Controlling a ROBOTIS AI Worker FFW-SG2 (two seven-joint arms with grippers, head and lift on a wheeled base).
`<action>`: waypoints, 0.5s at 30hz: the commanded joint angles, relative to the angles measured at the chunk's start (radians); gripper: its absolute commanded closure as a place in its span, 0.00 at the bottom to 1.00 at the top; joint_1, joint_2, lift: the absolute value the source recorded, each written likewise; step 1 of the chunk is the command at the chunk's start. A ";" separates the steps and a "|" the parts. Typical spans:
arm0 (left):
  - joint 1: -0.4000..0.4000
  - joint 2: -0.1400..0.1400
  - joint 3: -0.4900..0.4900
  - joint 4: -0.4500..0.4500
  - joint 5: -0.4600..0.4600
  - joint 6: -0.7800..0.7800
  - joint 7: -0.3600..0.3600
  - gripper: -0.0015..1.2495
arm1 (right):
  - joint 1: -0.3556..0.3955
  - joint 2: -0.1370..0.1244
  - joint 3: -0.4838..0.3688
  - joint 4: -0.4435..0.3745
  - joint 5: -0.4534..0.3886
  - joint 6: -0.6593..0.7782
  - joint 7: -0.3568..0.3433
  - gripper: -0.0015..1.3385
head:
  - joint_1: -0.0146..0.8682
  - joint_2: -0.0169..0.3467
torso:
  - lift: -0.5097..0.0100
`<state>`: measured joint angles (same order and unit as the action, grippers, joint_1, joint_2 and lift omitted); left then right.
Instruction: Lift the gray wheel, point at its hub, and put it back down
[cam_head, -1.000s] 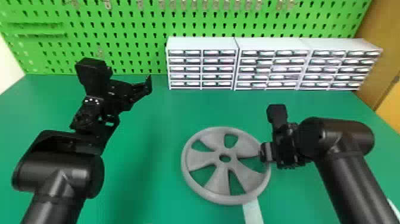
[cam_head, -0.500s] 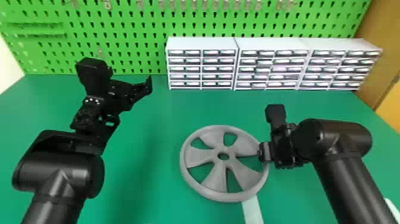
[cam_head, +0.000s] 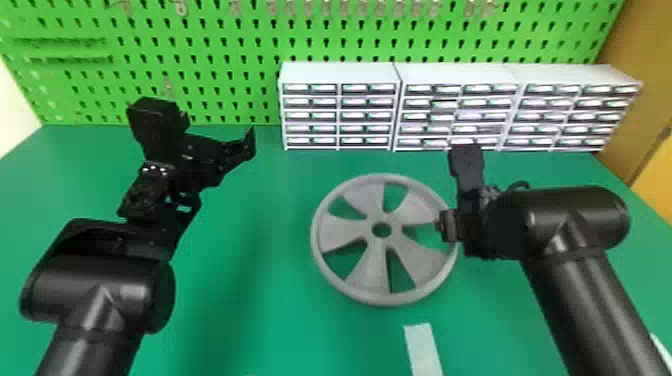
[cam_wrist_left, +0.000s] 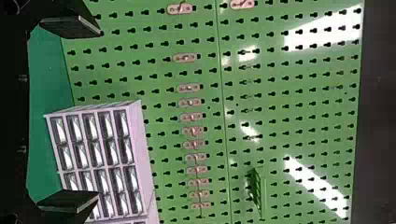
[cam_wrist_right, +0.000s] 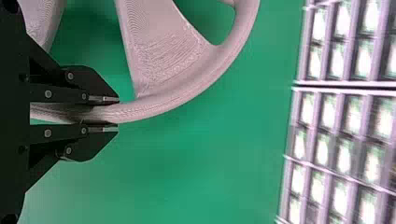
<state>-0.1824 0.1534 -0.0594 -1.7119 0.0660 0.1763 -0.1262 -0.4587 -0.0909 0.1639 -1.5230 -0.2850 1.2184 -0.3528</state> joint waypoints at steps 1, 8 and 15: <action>0.001 0.000 0.001 0.000 0.002 0.000 -0.003 0.06 | 0.003 0.007 -0.001 -0.032 0.073 -0.082 0.000 0.88 | 0.80 0.18 | 0.81; 0.008 0.002 0.003 0.000 0.002 0.008 -0.013 0.06 | -0.003 0.013 0.000 -0.057 0.153 -0.169 0.000 0.88 | 0.80 0.18 | 0.81; 0.024 0.008 0.003 -0.002 0.002 0.017 -0.023 0.06 | 0.005 0.011 0.000 -0.060 0.178 -0.333 0.000 0.88 | 0.80 0.18 | 0.81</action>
<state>-0.1678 0.1572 -0.0567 -1.7119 0.0675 0.1874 -0.1444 -0.4580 -0.0793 0.1632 -1.5802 -0.1282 0.9693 -0.3528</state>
